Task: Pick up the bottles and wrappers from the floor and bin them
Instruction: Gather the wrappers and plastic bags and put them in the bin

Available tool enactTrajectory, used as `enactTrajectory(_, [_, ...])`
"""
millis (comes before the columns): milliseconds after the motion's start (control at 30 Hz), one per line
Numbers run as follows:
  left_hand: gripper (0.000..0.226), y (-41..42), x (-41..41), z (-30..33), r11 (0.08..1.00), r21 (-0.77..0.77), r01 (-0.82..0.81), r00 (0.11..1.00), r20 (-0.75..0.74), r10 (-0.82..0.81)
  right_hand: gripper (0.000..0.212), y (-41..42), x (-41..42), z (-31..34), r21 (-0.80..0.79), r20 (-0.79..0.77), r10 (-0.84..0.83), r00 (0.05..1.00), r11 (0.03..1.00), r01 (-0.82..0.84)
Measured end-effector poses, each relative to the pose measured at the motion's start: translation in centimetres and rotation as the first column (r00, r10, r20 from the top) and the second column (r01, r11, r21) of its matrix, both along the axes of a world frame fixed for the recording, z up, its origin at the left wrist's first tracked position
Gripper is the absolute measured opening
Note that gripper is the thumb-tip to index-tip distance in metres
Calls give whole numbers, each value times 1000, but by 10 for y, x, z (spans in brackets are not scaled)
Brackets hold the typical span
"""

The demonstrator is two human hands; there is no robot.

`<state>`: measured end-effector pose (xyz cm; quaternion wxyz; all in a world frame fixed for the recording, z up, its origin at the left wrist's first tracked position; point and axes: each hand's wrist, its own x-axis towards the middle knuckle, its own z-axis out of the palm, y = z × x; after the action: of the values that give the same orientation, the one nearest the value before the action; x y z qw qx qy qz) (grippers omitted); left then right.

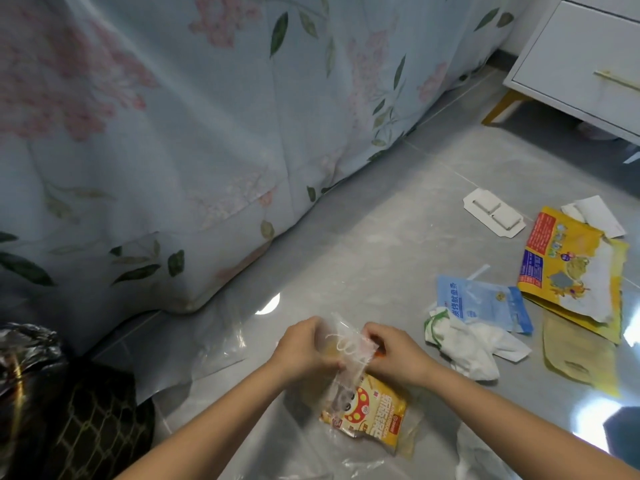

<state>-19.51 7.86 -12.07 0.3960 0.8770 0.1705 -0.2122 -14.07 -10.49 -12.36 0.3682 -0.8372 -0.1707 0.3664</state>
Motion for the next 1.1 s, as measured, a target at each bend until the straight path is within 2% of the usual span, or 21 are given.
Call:
enactTrajectory(67, [61,4,1,5,964,-260,-49,998,-60,35,25,-5,8,8,141,-171,-54,984,987,78])
enactTrajectory(100, [63,6,0,8,912,-403,-70,995,-96,34,25,-7,12,14,185,-210,-68,975,977,108])
enactTrajectory(167, [50,7,-2,22,819,-568,-84,987,-158,-8,26,-6,16,31,241,-263,-91,960,958,157])
enactTrajectory(233, [36,9,-1,41,830,-551,-87,986,-165,-6,26,-2,18,51,299,-314,-127,941,927,225])
enactTrajectory(300, [24,17,1,66,857,-504,-111,992,-115,61,26,7,22,75,343,-410,-149,900,889,303])
enactTrajectory(367, [15,32,2,99,864,-480,-150,988,-47,145,42,16,31,106,327,-531,-129,837,881,343])
enactTrajectory(467, [18,57,-6,155,827,-494,-267,942,48,333,49,30,43,159,273,-463,72,883,960,64])
enactTrajectory(533, [17,75,-21,192,784,-511,-354,880,103,464,52,45,46,189,276,-418,175,891,959,-58])
enactTrajectory(633, [10,105,-55,231,677,-547,-492,721,179,669,55,84,40,224,437,-438,154,886,898,60])
enactTrajectory(733, [18,132,-98,256,479,-617,-624,445,223,867,53,139,17,252,578,-487,191,853,802,150])
enactTrajectory(800, [24,146,-132,268,349,-674,-651,285,209,935,41,175,-9,269,588,-453,231,861,803,95])
enactTrajectory(833, [26,153,-150,272,313,-689,-654,243,200,949,35,193,-23,276,584,-422,256,870,810,45])
enactTrajectory(900, [45,167,-189,275,266,-711,-651,207,171,963,29,225,-50,283,576,-347,318,882,814,-66])
enactTrajectory(967, [55,179,-228,278,262,-669,-696,164,208,964,23,255,-75,281,548,-274,358,893,821,-162])
enactTrajectory(1033, [44,193,-265,280,321,-549,-772,143,342,929,22,283,-99,273,481,-169,384,908,836,-264])
enactTrajectory(1100, [59,205,-292,284,420,-317,-850,212,524,825,28,309,-122,261,413,-30,402,915,838,-355])
